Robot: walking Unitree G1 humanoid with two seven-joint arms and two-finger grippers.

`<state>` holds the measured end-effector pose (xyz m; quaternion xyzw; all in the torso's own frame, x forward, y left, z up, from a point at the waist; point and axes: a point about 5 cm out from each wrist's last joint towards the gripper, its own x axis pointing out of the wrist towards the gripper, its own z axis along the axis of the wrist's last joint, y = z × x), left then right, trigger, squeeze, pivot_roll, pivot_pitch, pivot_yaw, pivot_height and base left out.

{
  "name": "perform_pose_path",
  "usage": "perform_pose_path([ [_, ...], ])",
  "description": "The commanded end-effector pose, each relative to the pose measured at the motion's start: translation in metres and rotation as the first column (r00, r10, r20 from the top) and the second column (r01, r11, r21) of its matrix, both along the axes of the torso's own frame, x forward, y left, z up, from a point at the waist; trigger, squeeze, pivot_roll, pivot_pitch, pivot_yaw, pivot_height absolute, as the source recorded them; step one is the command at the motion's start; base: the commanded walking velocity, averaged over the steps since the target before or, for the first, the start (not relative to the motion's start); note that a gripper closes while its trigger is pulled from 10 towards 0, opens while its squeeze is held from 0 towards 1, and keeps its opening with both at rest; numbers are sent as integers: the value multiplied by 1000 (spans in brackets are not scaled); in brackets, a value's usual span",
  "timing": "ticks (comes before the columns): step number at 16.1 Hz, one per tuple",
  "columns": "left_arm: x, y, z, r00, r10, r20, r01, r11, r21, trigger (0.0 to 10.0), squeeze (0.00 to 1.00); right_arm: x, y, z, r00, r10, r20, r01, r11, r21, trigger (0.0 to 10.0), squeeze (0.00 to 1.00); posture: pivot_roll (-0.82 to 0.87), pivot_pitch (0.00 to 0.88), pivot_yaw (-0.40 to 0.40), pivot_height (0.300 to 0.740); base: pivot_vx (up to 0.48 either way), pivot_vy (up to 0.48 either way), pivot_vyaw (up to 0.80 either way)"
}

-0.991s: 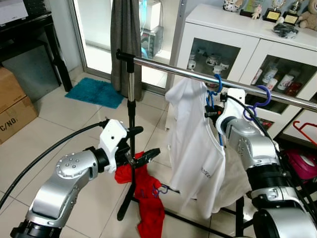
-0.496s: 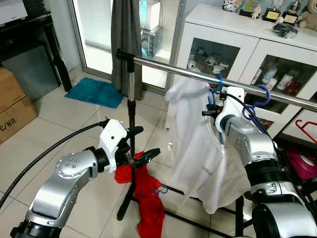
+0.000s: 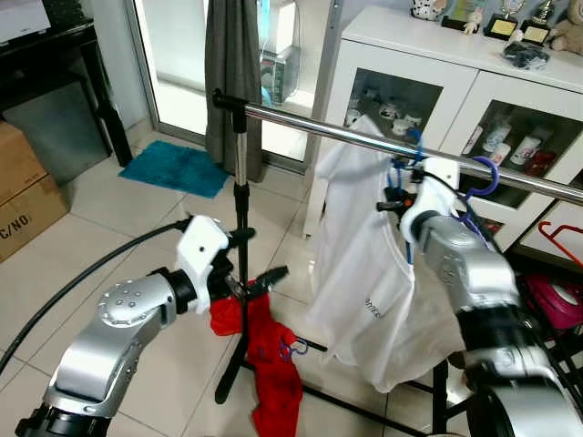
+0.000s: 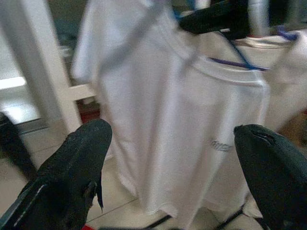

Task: Hang hanger

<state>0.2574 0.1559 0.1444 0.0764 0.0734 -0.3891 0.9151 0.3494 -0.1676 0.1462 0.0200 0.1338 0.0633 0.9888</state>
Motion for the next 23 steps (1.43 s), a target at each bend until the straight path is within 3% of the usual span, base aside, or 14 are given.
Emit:
perform_pose_path([
  [1, 0, 3, 3, 999, 36, 16, -36, 999, 14, 10000, 0, -1, -8, 19, 998, -9, 65, 9, 1000, 1, 0, 0, -22, 0, -105, 740, 0, 0, 0],
  [4, 4, 7, 7, 984, 176, 39, -175, 984, -26, 10000, 0, -23, 0, 33, 990, 60, 131, -64, 998, 26, 0, 0, -27, 0, -102, 740, 0, 0, 0],
  [6, 6, 7, -2, 959, 279, 44, -278, 960, -20, 10000, 0, -48, 13, 0, 996, 73, 45, -72, 997, -6, 0, 0, -35, 0, -102, 740, 0, 0, 0],
  [9, 2, 11, -7, 947, 320, 20, -320, 947, -16, 10000, 0, -69, 25, -28, 993, 113, -18, -112, 993, 38, 0, 0, -35, 0, -107, 740, 0, 0, 0],
  [11, -3, 13, -12, 943, 332, 14, -332, 943, -1, 10000, 0, -78, 24, -41, 994, 87, -61, -84, 995, 55, 0, 0, -36, 0, -109, 740, 0, 0, 0],
  [13, -3, 11, -15, 936, 351, 3, -351, 936, -4, 10000, 0, -81, 18, -46, 996, 39, -82, -33, 997, 67, 0, 0, -35, 0, -112, 740, -133, 0, 0],
  [23, 4, 7, -16, 936, 352, 3, -352, 936, -9, 10000, 0, -75, 18, -37, 999, 34, -36, -32, 998, 59, 0, 0, -44, 0, -97, 740, -249, 0, 0],
])
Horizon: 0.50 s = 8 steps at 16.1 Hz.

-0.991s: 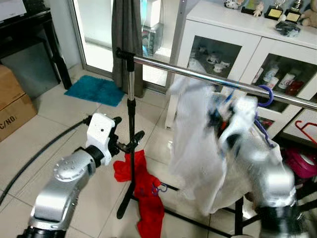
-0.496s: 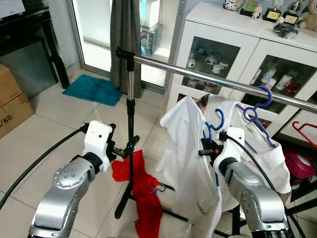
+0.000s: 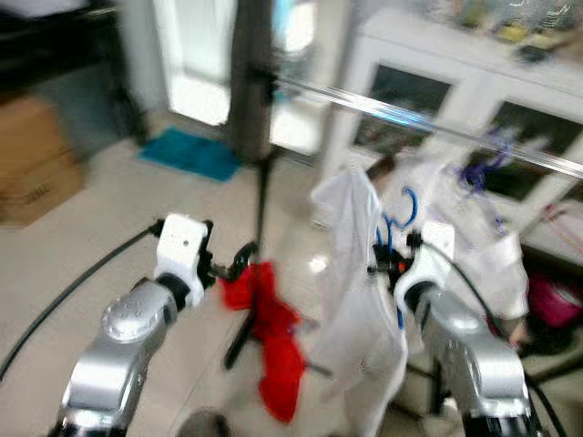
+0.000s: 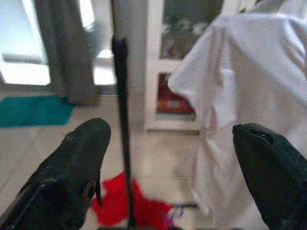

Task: Hang hanger

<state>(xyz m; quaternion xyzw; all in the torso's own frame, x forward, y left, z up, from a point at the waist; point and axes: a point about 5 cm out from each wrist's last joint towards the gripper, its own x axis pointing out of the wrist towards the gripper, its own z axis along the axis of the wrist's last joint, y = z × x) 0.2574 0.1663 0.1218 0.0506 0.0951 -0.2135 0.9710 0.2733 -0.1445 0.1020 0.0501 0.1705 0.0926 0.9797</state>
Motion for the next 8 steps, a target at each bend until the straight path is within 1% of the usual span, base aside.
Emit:
perform_pose_path([
  [1, 4, -5, 7, 999, -17, 29, 16, 1000, 10, 10000, 0, 1, -5, 8, 999, -18, 43, 19, 1000, -8, 0, 0, -44, 0, -97, 740, 0, 0, 0],
  [6, 5, -7, 9, 999, -28, 35, 27, 999, 19, 10000, 0, 4, -4, 12, 998, -7, 55, 7, 1000, -8, 0, 0, -44, 0, -97, 740, 0, 0, 0],
  [7, 6, -6, 11, 998, -44, 40, 42, 998, 44, 10000, 0, 6, -1, 16, 997, 18, 69, -18, 1000, -3, 0, 0, -40, 0, -103, 740, 0, 0, 0],
  [8, 9, -3, 16, 997, -53, 58, 51, 998, 45, 10000, 0, 8, 3, 21, 994, 55, 93, -56, 998, 2, 0, 0, -40, 0, -103, 740, 0, 0, 0],
])
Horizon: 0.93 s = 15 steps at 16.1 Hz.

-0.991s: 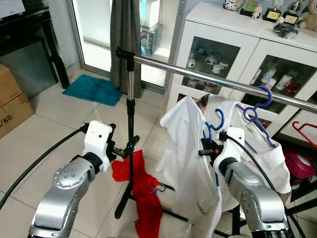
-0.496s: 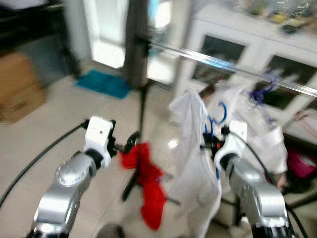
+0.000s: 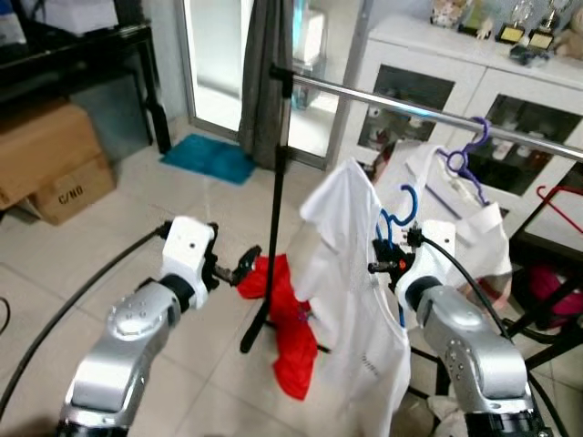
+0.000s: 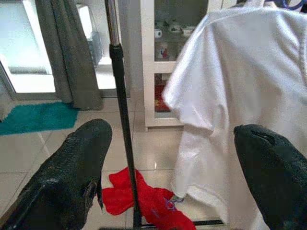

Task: Hang hanger

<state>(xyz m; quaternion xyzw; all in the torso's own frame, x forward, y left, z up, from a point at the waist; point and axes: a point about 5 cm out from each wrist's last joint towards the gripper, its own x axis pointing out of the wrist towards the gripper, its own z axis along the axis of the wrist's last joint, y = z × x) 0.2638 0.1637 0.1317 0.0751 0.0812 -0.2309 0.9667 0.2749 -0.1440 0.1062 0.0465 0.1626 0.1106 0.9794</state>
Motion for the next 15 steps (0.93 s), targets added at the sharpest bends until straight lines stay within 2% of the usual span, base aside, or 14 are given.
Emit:
perform_pose_path([
  [1, 5, 2, 9, 999, -16, 41, 17, 1000, -1, 10000, 0, 7, 6, 21, 995, 46, 92, -47, 999, 9, 0, 0, -38, 0, -106, 740, 0, 0, 0],
  [2, 14, 4, 19, 996, -44, 75, 46, 999, -28, 10000, 1000, 10, 18, 32, 982, 126, 142, -129, 992, 10, 0, 0, -35, 0, -112, 740, 0, 0, 0],
  [3, 16, 4, 21, 995, -56, 82, 59, 998, -30, 10000, 1000, 10, 20, 34, 979, 139, 150, -142, 990, 8, 0, 0, -35, 0, -112, 740, 0, 0, 0],
  [4, 27, -6, 31, 986, -128, 109, 132, 991, -28, 10000, 1000, 12, 31, 45, 960, 201, 197, -206, 979, 4, 0, 0, -29, 0, -121, 740, 0, 0, 0],
  [5, 31, -15, 34, 978, -173, 119, 178, 983, -34, 10000, 1000, 12, 36, 49, 951, 224, 212, -229, 973, 2, 0, 0, -29, 0, -121, 740, 0, 0, 0],
  [7, 36, -32, 36, 960, -251, 127, 258, 965, -40, 10000, 1000, 12, 41, 54, 940, 250, 231, -258, 966, 5, 0, 0, -32, 0, -124, 740, 0, 0, 0],
  [9, 41, -53, 34, 929, -354, 112, 360, 932, -37, 10000, 1000, 12, 44, 59, 931, 265, 249, -276, 961, 9, 0, 0, -39, 0, -123, 740, 0, 0, 0],
  [10, 41, -59, 32, 913, -397, 91, 403, 914, -50, 10000, 863, 12, 45, 61, 928, 270, 258, -283, 959, 12, 0, 0, -39, 0, -123, 740, 0, 0, 0],
  [11, 44, -63, 28, 905, -419, 71, 422, 906, -29, 10000, 0, 12, 46, 64, 923, 275, 270, -290, 957, 15, 0, 0, -39, 0, -123, 740, 0, 0, 0],
  [13, 52, -65, 22, 909, -413, 62, 413, 911, 3, 10000, 0, 12, 48, 69, 916, 283, 286, -300, 954, 17, 0, 0, -39, 0, -123, 740, 0, 0, 0],
  [15, 57, -73, 22, 891, -448, 70, 448, 894, 6, 10000, 0, 12, 51, 73, 907, 297, 300, -317, 948, 21, 0, 0, -39, 0, -123, 740, 0, 0, 0],
])
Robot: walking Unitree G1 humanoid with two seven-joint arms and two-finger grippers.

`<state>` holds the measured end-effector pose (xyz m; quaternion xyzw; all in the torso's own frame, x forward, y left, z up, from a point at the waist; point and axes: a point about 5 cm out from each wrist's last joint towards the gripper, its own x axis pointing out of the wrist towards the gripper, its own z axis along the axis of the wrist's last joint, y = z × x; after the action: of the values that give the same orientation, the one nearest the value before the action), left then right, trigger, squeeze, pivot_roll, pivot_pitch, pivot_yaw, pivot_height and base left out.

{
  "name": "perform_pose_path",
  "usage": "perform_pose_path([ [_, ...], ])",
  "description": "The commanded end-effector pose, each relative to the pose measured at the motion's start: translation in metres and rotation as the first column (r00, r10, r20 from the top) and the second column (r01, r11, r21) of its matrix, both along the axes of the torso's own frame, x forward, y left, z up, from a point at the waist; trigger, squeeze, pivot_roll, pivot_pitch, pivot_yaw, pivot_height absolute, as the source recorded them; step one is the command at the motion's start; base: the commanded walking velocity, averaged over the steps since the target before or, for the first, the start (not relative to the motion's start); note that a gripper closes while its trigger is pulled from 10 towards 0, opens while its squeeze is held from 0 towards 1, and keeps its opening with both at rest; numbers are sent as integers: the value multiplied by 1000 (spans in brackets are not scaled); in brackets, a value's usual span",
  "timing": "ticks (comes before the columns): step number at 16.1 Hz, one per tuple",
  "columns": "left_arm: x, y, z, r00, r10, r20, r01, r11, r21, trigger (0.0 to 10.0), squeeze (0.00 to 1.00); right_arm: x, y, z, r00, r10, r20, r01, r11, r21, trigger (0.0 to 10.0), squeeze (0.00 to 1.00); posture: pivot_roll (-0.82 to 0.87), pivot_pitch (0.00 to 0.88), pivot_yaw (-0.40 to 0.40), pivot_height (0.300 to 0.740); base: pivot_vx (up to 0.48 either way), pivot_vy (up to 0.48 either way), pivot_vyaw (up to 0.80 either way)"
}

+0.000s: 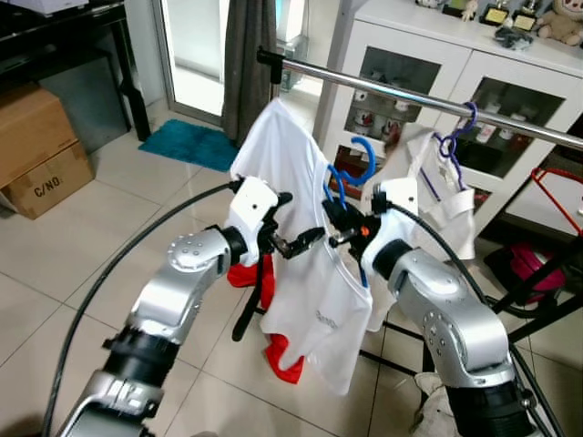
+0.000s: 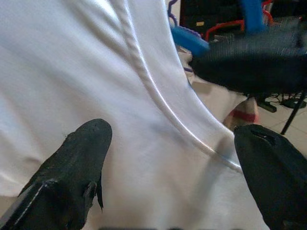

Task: Hang hanger

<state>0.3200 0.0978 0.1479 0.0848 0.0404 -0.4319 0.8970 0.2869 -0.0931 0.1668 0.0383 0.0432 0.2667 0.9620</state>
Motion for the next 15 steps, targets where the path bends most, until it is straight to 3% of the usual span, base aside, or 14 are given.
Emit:
perform_pose_path([
  [1, 3, -9, 6, 999, -34, 34, 33, 999, 15, 10000, 0, 0, 1, 14, 998, 18, 55, -19, 1000, 13, 0, 0, -39, 0, -123, 740, 0, 0, 0],
  [2, 5, -9, 7, 999, -27, 44, 26, 1000, 13, 10000, 0, 0, 1, 14, 998, 20, 58, -21, 1000, 15, 0, 0, -48, 0, -120, 740, 0, 0, 0],
  [3, 8, -9, 8, 998, -9, 55, 9, 1000, 2, 4667, 0, 0, 2, 15, 998, 21, 59, -22, 1000, 16, 0, 0, -49, 0, -119, 740, 0, 0, 0],
  [4, 10, -9, 9, 997, -2, 72, 2, 1000, -3, 0, 0, -1, 2, 15, 998, 22, 60, -23, 1000, 19, 0, 0, -49, 0, -118, 740, 0, 0, 0],
  [15, 11, -6, 7, 995, 0, 98, 1, 1000, -8, 0, 0, 2, -3, 11, 999, -12, 34, 12, 1000, 5, 0, 0, -45, 0, -117, 740, 0, 0, 0],
])
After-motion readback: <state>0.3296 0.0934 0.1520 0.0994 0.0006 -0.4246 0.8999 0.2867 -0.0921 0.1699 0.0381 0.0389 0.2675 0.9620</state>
